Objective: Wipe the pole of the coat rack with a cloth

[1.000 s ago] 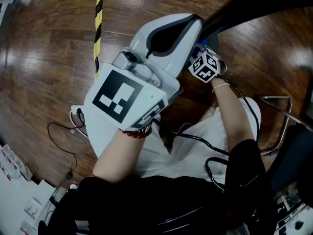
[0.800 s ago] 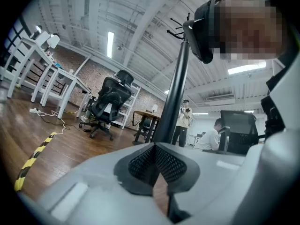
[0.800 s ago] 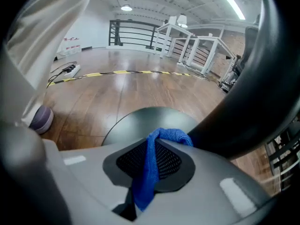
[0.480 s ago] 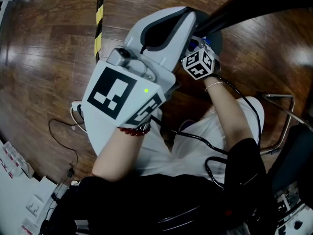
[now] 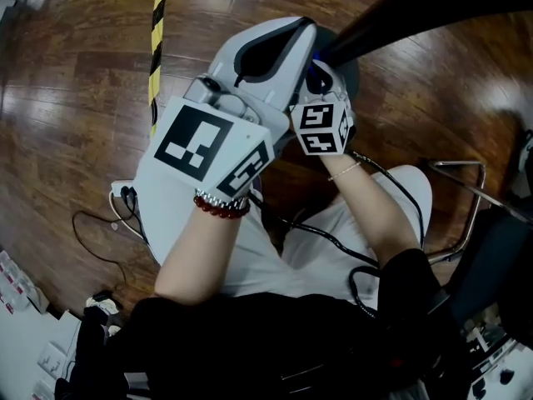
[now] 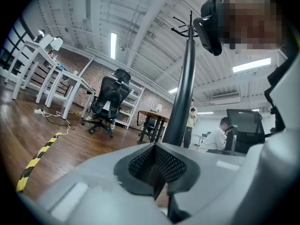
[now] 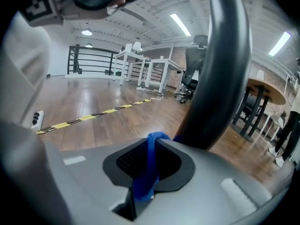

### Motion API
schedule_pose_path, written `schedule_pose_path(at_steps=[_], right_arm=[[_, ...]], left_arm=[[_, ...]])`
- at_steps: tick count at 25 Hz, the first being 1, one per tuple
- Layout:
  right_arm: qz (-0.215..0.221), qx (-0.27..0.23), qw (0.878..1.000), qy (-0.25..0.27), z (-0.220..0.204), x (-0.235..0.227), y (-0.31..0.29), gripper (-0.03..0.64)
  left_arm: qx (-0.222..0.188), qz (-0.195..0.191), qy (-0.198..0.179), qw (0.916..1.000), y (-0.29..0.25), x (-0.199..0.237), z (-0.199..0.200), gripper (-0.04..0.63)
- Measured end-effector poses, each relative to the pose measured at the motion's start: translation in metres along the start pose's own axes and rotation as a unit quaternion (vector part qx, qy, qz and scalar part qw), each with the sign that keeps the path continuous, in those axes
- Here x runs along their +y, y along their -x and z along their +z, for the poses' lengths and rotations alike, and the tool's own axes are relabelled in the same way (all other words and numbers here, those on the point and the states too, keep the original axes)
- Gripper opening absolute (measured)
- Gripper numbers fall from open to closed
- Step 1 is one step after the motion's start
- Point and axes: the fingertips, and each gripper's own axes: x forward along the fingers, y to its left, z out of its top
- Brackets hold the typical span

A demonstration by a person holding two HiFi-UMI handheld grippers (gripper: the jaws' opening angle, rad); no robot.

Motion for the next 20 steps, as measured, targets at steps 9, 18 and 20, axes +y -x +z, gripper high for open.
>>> schedule_pose_path(at_steps=[9,18,20], right_arm=[[-0.032,-0.154,0.981,0.113,0.099,-0.038,0.103,0.048],[-0.113,-0.219,0.965,0.086,0.198,-0.083,0.195,0.048],[-0.129,-0.229,0.956,0.126,0.227,-0.091,0.214,0.049]], left_arm=[[-0.008,0.046,0.025,0.9986,0.000,0.044,-0.001,0.006],[0.050,0.007,-0.025,0.9984,-0.023,0.038,-0.024,0.006],[0.059,0.003,-0.044,0.9973,-0.031,0.043,-0.029,0.006]])
